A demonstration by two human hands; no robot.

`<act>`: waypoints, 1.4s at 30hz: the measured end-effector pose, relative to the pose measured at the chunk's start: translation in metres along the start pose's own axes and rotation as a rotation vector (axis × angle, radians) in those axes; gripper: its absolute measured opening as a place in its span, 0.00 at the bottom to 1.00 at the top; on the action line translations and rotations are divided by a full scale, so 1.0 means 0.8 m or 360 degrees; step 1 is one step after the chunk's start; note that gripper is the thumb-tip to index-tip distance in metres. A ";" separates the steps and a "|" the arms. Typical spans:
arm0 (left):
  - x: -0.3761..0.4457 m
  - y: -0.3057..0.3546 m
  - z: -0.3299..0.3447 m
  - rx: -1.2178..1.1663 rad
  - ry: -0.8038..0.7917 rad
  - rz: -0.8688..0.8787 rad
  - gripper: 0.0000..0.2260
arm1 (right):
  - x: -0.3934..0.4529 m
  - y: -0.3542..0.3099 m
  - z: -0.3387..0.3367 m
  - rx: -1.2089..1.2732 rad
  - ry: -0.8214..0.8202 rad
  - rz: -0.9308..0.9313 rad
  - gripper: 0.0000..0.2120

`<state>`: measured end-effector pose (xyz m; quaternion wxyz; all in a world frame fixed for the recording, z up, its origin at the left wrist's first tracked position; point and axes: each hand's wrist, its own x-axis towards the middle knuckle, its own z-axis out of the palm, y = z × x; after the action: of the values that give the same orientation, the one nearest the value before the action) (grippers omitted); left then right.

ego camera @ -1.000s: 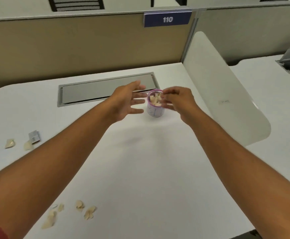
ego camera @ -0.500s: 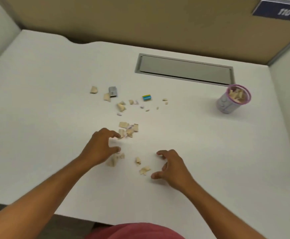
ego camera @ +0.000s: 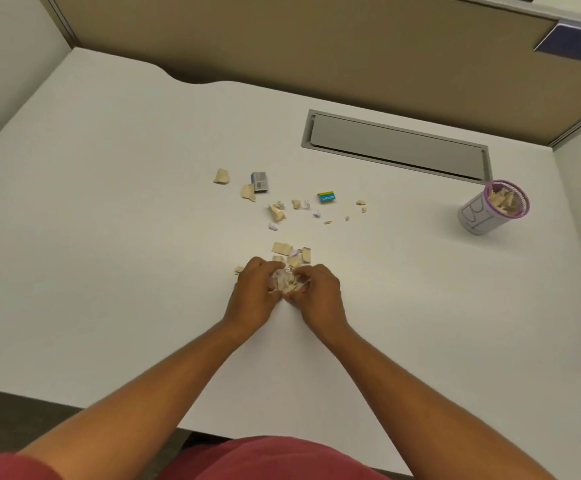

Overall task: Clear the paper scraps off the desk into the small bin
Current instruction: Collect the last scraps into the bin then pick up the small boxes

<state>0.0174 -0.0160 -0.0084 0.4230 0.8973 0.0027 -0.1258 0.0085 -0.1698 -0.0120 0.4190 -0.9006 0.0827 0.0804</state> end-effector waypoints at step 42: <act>0.121 -0.010 -0.056 0.0064 -0.0225 0.0305 0.28 | 0.125 -0.011 -0.020 -0.0955 -0.0243 -0.0691 0.18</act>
<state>0.1204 0.0134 -0.0088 0.4142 0.8906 -0.1156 -0.1478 0.1086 -0.1842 -0.0167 0.1489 -0.9713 -0.1689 0.0772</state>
